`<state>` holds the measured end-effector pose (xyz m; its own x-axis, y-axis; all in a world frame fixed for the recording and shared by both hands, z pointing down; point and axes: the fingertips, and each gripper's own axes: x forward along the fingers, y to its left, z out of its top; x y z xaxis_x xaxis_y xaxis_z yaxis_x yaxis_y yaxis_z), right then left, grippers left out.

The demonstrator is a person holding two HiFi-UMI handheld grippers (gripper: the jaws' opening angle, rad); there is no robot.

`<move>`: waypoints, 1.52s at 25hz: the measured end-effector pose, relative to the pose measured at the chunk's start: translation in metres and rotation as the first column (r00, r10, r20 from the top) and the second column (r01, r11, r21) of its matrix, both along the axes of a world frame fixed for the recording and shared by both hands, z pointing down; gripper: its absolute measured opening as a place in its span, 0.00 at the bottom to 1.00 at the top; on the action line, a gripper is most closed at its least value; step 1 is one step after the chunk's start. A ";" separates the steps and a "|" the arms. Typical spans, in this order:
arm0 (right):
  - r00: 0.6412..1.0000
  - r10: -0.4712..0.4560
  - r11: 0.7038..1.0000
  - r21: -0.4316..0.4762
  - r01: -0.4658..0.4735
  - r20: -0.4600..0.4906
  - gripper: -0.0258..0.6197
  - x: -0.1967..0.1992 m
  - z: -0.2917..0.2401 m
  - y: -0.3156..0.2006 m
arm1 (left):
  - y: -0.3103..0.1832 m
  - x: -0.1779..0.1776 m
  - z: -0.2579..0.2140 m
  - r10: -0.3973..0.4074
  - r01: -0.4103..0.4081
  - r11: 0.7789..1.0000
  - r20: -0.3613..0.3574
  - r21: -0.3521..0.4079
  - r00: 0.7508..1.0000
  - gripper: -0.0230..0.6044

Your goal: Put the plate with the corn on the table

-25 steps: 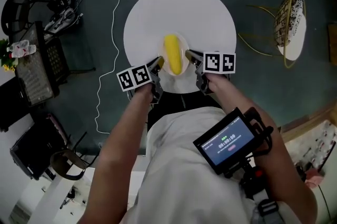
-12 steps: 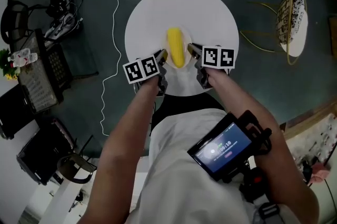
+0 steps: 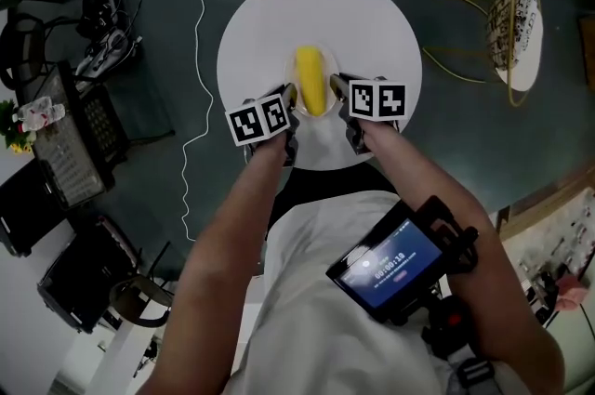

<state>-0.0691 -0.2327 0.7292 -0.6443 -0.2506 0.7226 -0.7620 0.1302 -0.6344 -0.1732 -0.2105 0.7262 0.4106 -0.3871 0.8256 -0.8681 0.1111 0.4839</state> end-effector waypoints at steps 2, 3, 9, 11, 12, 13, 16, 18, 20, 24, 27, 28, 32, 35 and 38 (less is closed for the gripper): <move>0.999 -0.013 1.000 0.008 0.014 -0.030 0.09 -0.004 0.003 0.000 | -0.001 -0.004 0.003 0.016 -0.016 1.000 0.018 -0.001 1.000 0.10; 0.999 -0.020 1.000 0.013 0.020 -0.041 0.09 -0.004 0.004 0.000 | -0.001 -0.004 0.005 0.024 -0.024 1.000 0.025 -0.004 0.999 0.10; 0.995 -0.045 0.998 0.034 0.049 -0.086 0.09 -0.004 0.008 0.001 | -0.002 -0.001 0.010 0.082 -0.081 0.997 0.064 -0.013 0.995 0.11; 0.996 -0.040 0.998 0.041 0.044 -0.083 0.09 -0.004 0.007 0.001 | -0.002 -0.002 0.009 0.077 -0.078 0.997 0.057 0.001 0.995 0.11; 0.996 -0.037 0.998 0.044 0.040 -0.081 0.09 -0.003 0.007 0.001 | -0.002 -0.002 0.009 0.074 -0.074 0.997 0.055 0.010 0.996 0.11; 0.996 -0.031 0.998 0.047 0.035 -0.080 0.09 -0.003 0.007 0.001 | -0.002 -0.003 0.007 0.071 -0.072 0.997 0.060 0.020 0.996 0.11; 0.996 -0.009 0.998 0.066 0.015 -0.089 0.09 0.001 0.004 0.000 | -0.003 -0.009 0.001 0.063 -0.068 0.996 0.090 0.053 0.994 0.11; 0.994 0.009 0.995 0.096 0.001 -0.108 0.09 0.005 0.001 -0.002 | -0.003 -0.013 -0.002 0.059 -0.066 0.995 0.101 0.068 0.993 0.11; 0.993 0.027 0.992 0.122 -0.013 -0.115 0.09 0.010 -0.001 -0.005 | -0.002 -0.016 -0.005 0.062 -0.071 0.994 0.103 0.078 0.993 0.11; 0.993 0.037 0.989 0.146 -0.021 -0.108 0.09 0.016 -0.011 -0.004 | 0.005 -0.013 -0.015 0.095 -0.105 0.990 0.098 0.098 0.991 0.11; 0.993 0.005 0.987 0.158 0.014 -0.118 0.09 0.017 -0.020 0.003 | 0.015 -0.009 -0.025 0.134 -0.146 0.984 0.118 0.106 0.984 0.11; 0.993 -0.005 0.986 0.163 0.025 -0.119 0.09 0.017 -0.023 0.005 | 0.017 -0.007 -0.029 0.143 -0.156 0.981 0.119 0.111 0.983 0.11; 0.996 -0.023 0.984 0.175 0.038 -0.087 0.09 0.013 -0.036 0.014 | 0.026 -0.004 -0.044 0.164 -0.181 0.974 0.126 0.135 0.978 0.11; 0.998 -0.033 0.983 0.179 0.042 -0.054 0.09 0.012 -0.046 0.024 | 0.035 -0.002 -0.057 0.178 -0.197 0.968 0.127 0.155 0.976 0.06; 0.999 -0.034 0.981 0.191 0.039 -0.028 0.05 0.012 -0.058 0.028 | 0.038 0.003 -0.073 0.209 -0.228 0.955 0.116 0.188 0.971 0.05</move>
